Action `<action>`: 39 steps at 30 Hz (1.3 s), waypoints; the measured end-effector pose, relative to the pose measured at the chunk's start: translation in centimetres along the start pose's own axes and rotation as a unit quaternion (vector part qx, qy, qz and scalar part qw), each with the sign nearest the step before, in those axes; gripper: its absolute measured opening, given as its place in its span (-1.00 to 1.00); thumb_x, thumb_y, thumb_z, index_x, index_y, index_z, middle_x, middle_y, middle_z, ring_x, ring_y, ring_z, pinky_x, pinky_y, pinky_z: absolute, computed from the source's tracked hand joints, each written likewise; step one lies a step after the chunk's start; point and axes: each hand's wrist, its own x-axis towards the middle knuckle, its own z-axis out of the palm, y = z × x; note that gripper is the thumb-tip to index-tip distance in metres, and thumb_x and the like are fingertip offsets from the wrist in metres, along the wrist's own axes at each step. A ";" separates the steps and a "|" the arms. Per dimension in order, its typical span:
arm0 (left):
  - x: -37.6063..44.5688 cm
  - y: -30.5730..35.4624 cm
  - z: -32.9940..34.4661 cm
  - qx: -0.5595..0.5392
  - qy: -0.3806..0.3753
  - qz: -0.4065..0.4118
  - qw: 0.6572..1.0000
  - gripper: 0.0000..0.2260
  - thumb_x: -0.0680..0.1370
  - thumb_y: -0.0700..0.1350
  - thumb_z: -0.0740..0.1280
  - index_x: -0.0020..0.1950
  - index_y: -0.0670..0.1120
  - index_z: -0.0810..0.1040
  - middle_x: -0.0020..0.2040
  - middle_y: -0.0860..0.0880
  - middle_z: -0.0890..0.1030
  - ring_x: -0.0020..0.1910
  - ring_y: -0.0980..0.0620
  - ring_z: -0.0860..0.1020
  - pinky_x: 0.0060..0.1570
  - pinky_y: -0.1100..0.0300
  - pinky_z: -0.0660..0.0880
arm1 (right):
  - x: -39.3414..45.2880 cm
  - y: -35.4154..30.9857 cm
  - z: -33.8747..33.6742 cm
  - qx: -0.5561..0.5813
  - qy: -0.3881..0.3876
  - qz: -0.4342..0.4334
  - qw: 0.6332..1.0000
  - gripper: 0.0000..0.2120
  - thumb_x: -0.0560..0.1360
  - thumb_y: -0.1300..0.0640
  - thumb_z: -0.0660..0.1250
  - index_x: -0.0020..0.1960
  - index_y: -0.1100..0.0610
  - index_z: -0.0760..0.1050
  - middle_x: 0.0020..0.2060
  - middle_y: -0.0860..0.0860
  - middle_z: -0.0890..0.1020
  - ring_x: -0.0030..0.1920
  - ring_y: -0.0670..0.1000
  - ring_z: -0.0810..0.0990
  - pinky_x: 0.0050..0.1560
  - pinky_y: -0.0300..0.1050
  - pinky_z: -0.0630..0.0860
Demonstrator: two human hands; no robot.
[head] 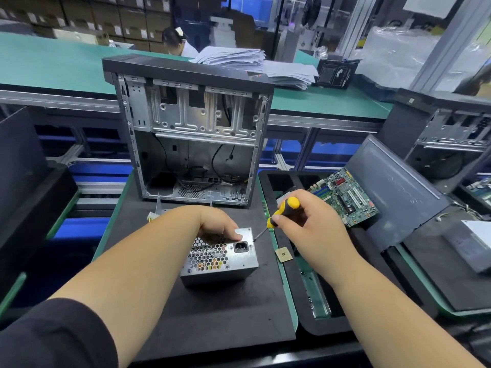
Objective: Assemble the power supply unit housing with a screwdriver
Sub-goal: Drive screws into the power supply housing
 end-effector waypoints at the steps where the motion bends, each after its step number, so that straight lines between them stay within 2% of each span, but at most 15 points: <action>1: 0.0 0.0 0.0 0.004 -0.002 0.002 1.000 -0.90 0.61 -0.12 0.28 -0.06 -0.09 0.55 -0.24 -0.04 0.45 -0.34 0.04 0.36 -0.30 0.22 0.31 | 0.0 0.0 0.2 -0.008 -0.004 -0.002 1.000 -0.89 0.44 0.06 0.37 -0.12 0.02 0.45 -0.19 -0.13 0.63 -0.07 0.00 0.64 -0.02 0.12 0.56; 7: 0.2 -0.1 -0.1 0.013 -0.001 0.008 1.000 -0.85 0.61 -0.10 0.29 -0.15 -0.06 0.54 -0.30 -0.01 0.43 -0.39 0.07 0.34 -0.37 0.25 0.29 | 0.0 0.4 0.9 -0.023 -0.022 -0.006 0.999 -0.86 0.47 0.14 0.40 -0.15 0.01 0.43 -0.18 -0.10 0.61 -0.05 0.01 0.63 -0.01 0.09 0.56; 17: 0.0 0.1 -0.1 0.007 -0.009 -0.001 1.000 -0.89 0.62 -0.11 0.26 -0.02 -0.07 0.56 -0.20 -0.05 0.48 -0.31 0.03 0.39 -0.27 0.20 0.33 | 0.2 0.1 0.9 -0.031 -0.045 -0.010 0.998 -0.82 0.47 0.18 0.42 -0.16 -0.01 0.44 -0.18 -0.09 0.60 -0.08 -0.02 0.61 -0.05 0.04 0.56; 21: -0.1 0.2 -0.1 0.011 -0.013 -0.002 1.000 -0.88 0.63 -0.11 0.26 -0.05 -0.05 0.56 -0.21 -0.04 0.47 -0.31 0.05 0.38 -0.28 0.22 0.33 | 0.6 -0.9 0.1 -0.088 -0.105 -0.027 0.990 -0.82 0.44 0.21 0.41 -0.11 -0.05 0.50 -0.18 -0.16 0.59 -0.09 -0.12 0.56 -0.08 -0.07 0.54; 24: -0.2 0.3 0.0 0.010 -0.014 -0.007 1.000 -0.88 0.63 -0.11 0.25 -0.05 -0.04 0.56 -0.22 -0.02 0.51 -0.32 0.06 0.41 -0.32 0.25 0.35 | 1.3 -2.0 -0.4 -0.159 -0.141 -0.049 0.976 -0.78 0.44 0.22 0.36 -0.04 -0.08 0.46 -0.21 -0.11 0.59 -0.11 -0.13 0.54 -0.12 -0.09 0.52; 28: -0.3 0.4 0.1 0.006 -0.019 -0.009 1.000 -0.88 0.63 -0.12 0.23 -0.03 -0.03 0.55 -0.25 0.00 0.55 -0.33 0.08 0.45 -0.33 0.25 0.35 | 2.2 -3.1 -0.1 -0.273 -0.136 -0.081 0.949 -0.80 0.47 0.03 0.40 -0.09 -0.04 0.35 -0.32 -0.14 0.47 -0.20 -0.07 0.46 -0.30 -0.11 0.36; 30: -0.4 0.4 0.1 0.002 -0.021 -0.008 1.000 -0.87 0.63 -0.13 0.23 -0.05 -0.03 0.55 -0.24 -0.01 0.55 -0.33 0.07 0.45 -0.31 0.23 0.35 | 2.6 -3.4 0.3 -0.319 -0.130 -0.074 0.936 -0.75 0.50 -0.05 0.36 -0.14 0.00 0.30 -0.32 -0.10 0.45 -0.22 0.01 0.45 -0.37 -0.12 0.28; 34: -0.5 0.5 0.2 0.008 -0.016 -0.008 1.000 -0.85 0.63 -0.12 0.24 -0.09 0.00 0.56 -0.26 0.01 0.53 -0.33 0.08 0.43 -0.32 0.26 0.36 | 2.9 -3.3 0.7 -0.394 -0.102 -0.045 0.912 -0.67 0.55 -0.16 0.26 -0.22 0.00 0.23 -0.38 -0.08 0.35 -0.33 -0.01 0.34 -0.44 -0.16 0.11; 37: -0.6 0.5 0.1 0.011 -0.012 -0.008 1.000 -0.86 0.63 -0.11 0.25 -0.10 0.00 0.56 -0.25 0.01 0.50 -0.33 0.08 0.41 -0.31 0.26 0.35 | 2.6 -3.2 0.9 -0.430 -0.084 -0.047 0.898 -0.67 0.57 -0.22 0.20 -0.22 -0.01 0.29 -0.38 -0.08 0.34 -0.26 0.05 0.40 -0.43 -0.17 0.12; 39: -0.6 0.6 0.2 0.013 -0.008 -0.009 1.000 -0.87 0.63 -0.11 0.24 -0.07 0.00 0.56 -0.25 0.01 0.50 -0.33 0.08 0.40 -0.31 0.26 0.34 | 2.4 -3.2 0.9 -0.408 -0.088 -0.059 0.907 -0.75 0.56 -0.18 0.18 -0.11 -0.01 0.39 -0.27 -0.08 0.44 -0.18 0.06 0.47 -0.35 -0.15 0.26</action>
